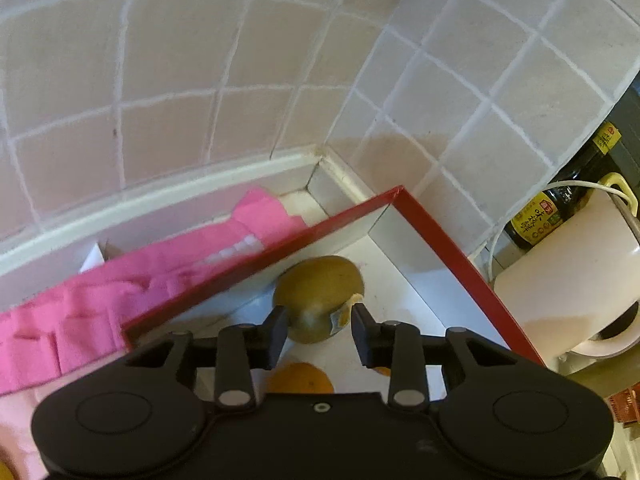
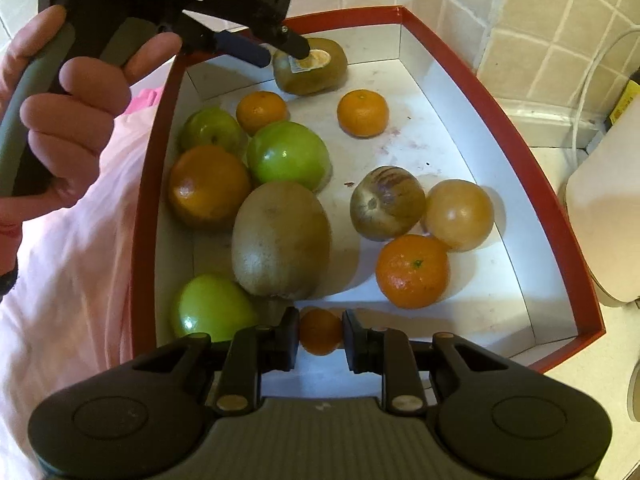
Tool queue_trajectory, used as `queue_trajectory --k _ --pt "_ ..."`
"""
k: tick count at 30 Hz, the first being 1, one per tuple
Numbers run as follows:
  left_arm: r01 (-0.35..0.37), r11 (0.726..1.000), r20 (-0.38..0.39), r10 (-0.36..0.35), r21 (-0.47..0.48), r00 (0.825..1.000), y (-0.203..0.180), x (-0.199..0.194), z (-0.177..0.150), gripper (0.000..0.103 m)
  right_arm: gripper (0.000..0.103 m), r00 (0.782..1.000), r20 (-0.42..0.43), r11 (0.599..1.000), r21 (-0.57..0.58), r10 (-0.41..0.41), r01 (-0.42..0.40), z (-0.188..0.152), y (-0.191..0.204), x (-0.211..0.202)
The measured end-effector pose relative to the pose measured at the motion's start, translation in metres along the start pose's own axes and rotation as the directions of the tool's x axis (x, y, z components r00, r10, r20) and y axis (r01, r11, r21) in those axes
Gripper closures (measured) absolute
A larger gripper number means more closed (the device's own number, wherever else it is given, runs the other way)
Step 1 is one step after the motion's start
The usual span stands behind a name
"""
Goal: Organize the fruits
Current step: 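Carry the kiwi and small tangerine into the white box and open both tools, then move both open tools back over the last fruit on the cloth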
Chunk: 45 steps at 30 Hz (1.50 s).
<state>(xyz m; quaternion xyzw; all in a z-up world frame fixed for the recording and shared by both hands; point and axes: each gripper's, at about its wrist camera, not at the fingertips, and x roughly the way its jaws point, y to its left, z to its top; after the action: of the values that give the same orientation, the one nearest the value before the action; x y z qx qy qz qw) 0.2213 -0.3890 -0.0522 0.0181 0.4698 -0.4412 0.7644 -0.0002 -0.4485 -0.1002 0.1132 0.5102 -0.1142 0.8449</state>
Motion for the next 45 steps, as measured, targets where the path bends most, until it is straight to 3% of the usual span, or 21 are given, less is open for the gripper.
queue_trajectory --k 4,6,9,14,19,26,35,38,40,43,45 --pt "-0.01 1.0 0.009 0.01 0.008 1.0 0.002 -0.013 -0.005 0.059 0.049 1.0 0.031 1.0 0.031 -0.004 0.003 -0.002 0.001 -0.014" --pt "0.014 1.0 0.027 -0.014 0.004 1.0 0.004 -0.028 -0.009 0.041 0.039 0.998 0.066 0.999 0.039 -0.003 0.001 -0.001 0.001 -0.029" --pt "0.021 1.0 0.074 -0.023 0.023 0.997 0.001 -0.058 -0.014 0.032 0.029 0.992 0.122 0.999 0.031 -0.038 0.034 -0.001 0.005 -0.053" --pt "0.008 0.999 0.161 -0.014 0.04 0.987 0.002 -0.117 -0.026 0.032 0.023 0.977 0.208 0.999 0.005 -0.039 0.039 0.005 0.022 -0.087" --pt "-0.031 0.999 0.248 0.032 -0.006 0.968 0.024 -0.178 -0.041 0.032 0.021 0.959 0.282 0.999 -0.042 0.007 0.005 0.014 0.057 -0.109" --pt "-0.154 0.98 0.329 0.187 -0.123 0.926 0.08 -0.255 -0.076 0.032 0.021 0.95 0.299 0.988 -0.149 0.093 -0.05 0.025 0.116 -0.113" --pt "-0.252 0.896 0.347 0.383 -0.367 0.856 0.175 -0.328 -0.107 0.032 0.02 0.935 0.288 0.963 -0.232 0.205 -0.14 0.045 0.193 -0.105" --pt "-0.268 0.87 0.346 0.423 -0.414 0.837 0.199 -0.347 -0.112 0.032 0.008 0.922 0.298 0.957 -0.225 0.247 -0.183 0.055 0.206 -0.105" --pt "-0.281 0.858 0.342 0.442 -0.429 0.829 0.211 -0.353 -0.11 0.032 0.001 0.904 0.331 0.954 -0.218 0.27 -0.205 0.062 0.213 -0.105" --pt "-0.325 0.84 0.32 0.481 -0.434 0.817 0.22 -0.345 -0.106 0.032 0.001 0.902 0.35 0.96 -0.209 0.25 -0.185 0.071 0.222 -0.099" --pt "-0.343 0.833 0.294 0.491 -0.434 0.82 0.231 -0.334 -0.105 0.032 0.001 0.899 0.375 0.965 -0.208 0.227 -0.156 0.075 0.227 -0.092"
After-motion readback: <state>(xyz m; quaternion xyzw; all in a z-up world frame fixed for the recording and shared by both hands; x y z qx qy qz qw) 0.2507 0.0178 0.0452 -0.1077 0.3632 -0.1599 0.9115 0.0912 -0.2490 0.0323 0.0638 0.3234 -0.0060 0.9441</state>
